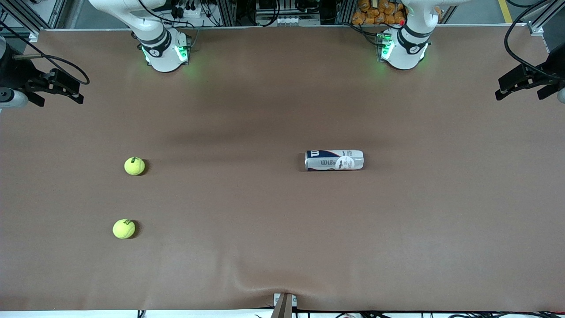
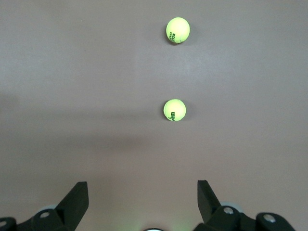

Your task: Insert tennis ball vertically with right arm

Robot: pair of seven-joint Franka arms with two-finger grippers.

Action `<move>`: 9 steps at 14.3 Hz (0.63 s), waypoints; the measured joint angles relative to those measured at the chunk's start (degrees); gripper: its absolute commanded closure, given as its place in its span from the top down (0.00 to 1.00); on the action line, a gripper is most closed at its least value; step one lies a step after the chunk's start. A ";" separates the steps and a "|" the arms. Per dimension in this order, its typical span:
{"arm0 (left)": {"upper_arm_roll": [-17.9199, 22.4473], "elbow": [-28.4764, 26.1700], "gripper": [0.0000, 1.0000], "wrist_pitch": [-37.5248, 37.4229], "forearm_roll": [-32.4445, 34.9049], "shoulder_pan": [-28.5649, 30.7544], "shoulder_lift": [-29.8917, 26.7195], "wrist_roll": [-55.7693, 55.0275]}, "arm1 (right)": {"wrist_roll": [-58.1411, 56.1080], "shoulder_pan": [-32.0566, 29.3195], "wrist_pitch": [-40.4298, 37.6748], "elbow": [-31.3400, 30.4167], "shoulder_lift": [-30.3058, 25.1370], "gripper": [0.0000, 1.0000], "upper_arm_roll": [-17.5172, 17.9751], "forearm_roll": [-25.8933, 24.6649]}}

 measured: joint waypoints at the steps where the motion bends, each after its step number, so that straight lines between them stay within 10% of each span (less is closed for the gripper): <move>1: 0.01 0.00 1.00 0.00 0.00 0.00 0.00 0.00 | -0.01 0.00 -0.07 0.00 0.00 1.00 0.00 0.00; 9: 0.04 0.00 1.00 -0.01 0.00 0.00 0.00 0.01 | -0.03 -0.01 -0.43 0.08 0.01 1.00 -0.30 -0.02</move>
